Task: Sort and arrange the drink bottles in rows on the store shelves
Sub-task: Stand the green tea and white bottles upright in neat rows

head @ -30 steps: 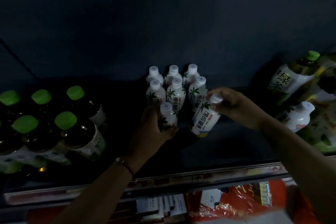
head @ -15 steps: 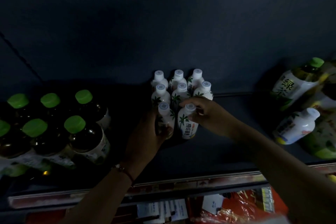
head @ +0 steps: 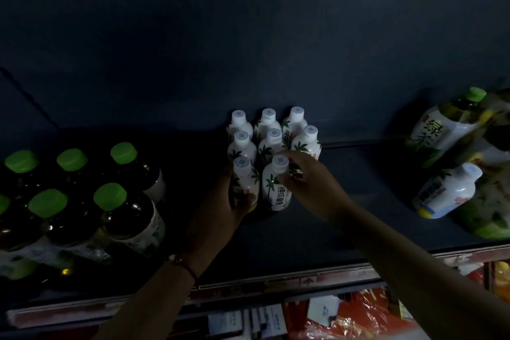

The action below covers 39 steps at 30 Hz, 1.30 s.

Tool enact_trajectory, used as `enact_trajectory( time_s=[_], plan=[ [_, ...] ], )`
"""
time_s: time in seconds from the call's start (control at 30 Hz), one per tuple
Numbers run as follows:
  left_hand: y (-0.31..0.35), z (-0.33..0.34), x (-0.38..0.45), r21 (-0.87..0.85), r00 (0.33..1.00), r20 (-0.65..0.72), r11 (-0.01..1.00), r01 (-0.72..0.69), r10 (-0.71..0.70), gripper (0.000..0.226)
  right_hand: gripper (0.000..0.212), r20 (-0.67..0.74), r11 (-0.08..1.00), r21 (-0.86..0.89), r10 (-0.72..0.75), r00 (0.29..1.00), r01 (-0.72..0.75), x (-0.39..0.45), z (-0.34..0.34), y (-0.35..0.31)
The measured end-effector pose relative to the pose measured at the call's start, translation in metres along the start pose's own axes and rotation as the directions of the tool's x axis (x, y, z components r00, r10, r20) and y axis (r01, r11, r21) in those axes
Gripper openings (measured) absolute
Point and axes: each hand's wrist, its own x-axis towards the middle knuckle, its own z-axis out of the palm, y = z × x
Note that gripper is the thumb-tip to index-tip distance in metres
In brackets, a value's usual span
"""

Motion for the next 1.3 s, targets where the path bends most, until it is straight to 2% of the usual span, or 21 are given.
enact_trajectory(
  time_s=[0.2, 0.23, 0.33, 0.43, 0.5, 0.57, 0.6, 0.67, 0.7, 0.77, 0.8, 0.87, 1.0, 1.17, 1.3],
  plan=[
    [0.006, -0.002, 0.001, -0.02, 1.0, -0.019, 1.0, -0.008, 0.007, 0.078, 0.027, -0.025, 0.999, 0.039, 0.001, 1.0, 0.0, 0.0, 0.004, -0.006],
    [0.007, -0.002, 0.001, 0.025, 0.998, -0.047, 0.999, -0.041, 0.042, 0.083, 0.027, -0.03, 0.999, 0.041, 0.005, 1.0, -0.003, 0.0, 0.004, -0.007],
    [0.018, -0.004, 0.003, 0.307, 0.972, -0.13, 0.94, -0.146, 0.193, 0.093, 0.028, -0.015, 1.0, 0.022, 0.016, 1.0, -0.015, 0.0, 0.004, -0.006],
    [0.035, -0.002, 0.01, 0.482, 0.935, -0.058, 0.83, -0.28, 0.349, 0.094, 0.031, -0.054, 0.999, -0.002, 0.045, 0.998, -0.045, -0.005, -0.008, -0.005],
    [0.042, 0.004, 0.017, 0.566, 0.918, 0.043, 0.747, -0.348, 0.395, 0.093, 0.032, -0.156, 0.996, -0.086, 0.026, 0.987, -0.04, -0.014, -0.031, -0.002],
    [0.042, 0.012, 0.024, 0.602, 0.909, 0.089, 0.705, -0.375, 0.407, 0.091, 0.034, -0.263, 0.96, -0.28, -0.093, 0.96, 0.016, -0.024, -0.065, 0.008],
    [0.04, 0.015, 0.027, 0.603, 0.908, 0.093, 0.703, -0.377, 0.408, 0.09, 0.036, -0.307, 0.927, -0.374, -0.123, 0.944, 0.0, -0.03, -0.085, 0.018],
    [0.038, 0.019, 0.03, 0.607, 0.911, 0.102, 0.701, -0.375, 0.399, 0.089, 0.04, -0.393, 0.831, -0.526, -0.05, 0.918, -0.179, -0.047, -0.126, 0.041],
    [0.037, 0.02, 0.031, 0.615, 0.913, 0.112, 0.695, -0.374, 0.393, 0.089, 0.043, -0.438, 0.759, -0.57, 0.042, 0.898, -0.313, -0.057, -0.146, 0.053],
    [0.036, 0.02, 0.032, 0.622, 0.914, 0.123, 0.687, -0.375, 0.387, 0.087, 0.051, -0.508, 0.635, -0.546, 0.268, 0.819, -0.546, -0.075, -0.175, 0.074],
    [0.036, 0.021, 0.032, 0.62, 0.915, 0.122, 0.69, -0.372, 0.384, 0.087, 0.052, -0.514, 0.628, -0.488, 0.355, 0.781, -0.606, -0.082, -0.183, 0.083],
    [0.036, 0.022, 0.031, 0.618, 0.921, 0.12, 0.698, -0.362, 0.371, 0.086, 0.048, -0.488, 0.671, -0.393, 0.427, 0.761, -0.629, -0.088, -0.187, 0.087],
    [0.035, 0.023, 0.03, 0.62, 0.925, 0.109, 0.702, -0.35, 0.365, 0.088, 0.042, -0.535, 0.712, -0.398, 0.333, 0.776, -0.579, -0.09, -0.18, 0.083],
    [0.035, 0.023, 0.029, 0.622, 0.925, 0.097, 0.703, -0.344, 0.366, 0.088, 0.04, -0.435, 0.797, -0.394, 0.278, 0.856, -0.458, -0.08, -0.159, 0.067],
    [0.036, 0.023, 0.028, 0.619, 0.927, 0.087, 0.709, -0.337, 0.365, 0.09, 0.038, -0.416, 0.842, -0.354, 0.249, 0.875, -0.408, -0.07, -0.141, 0.059]
  ],
)
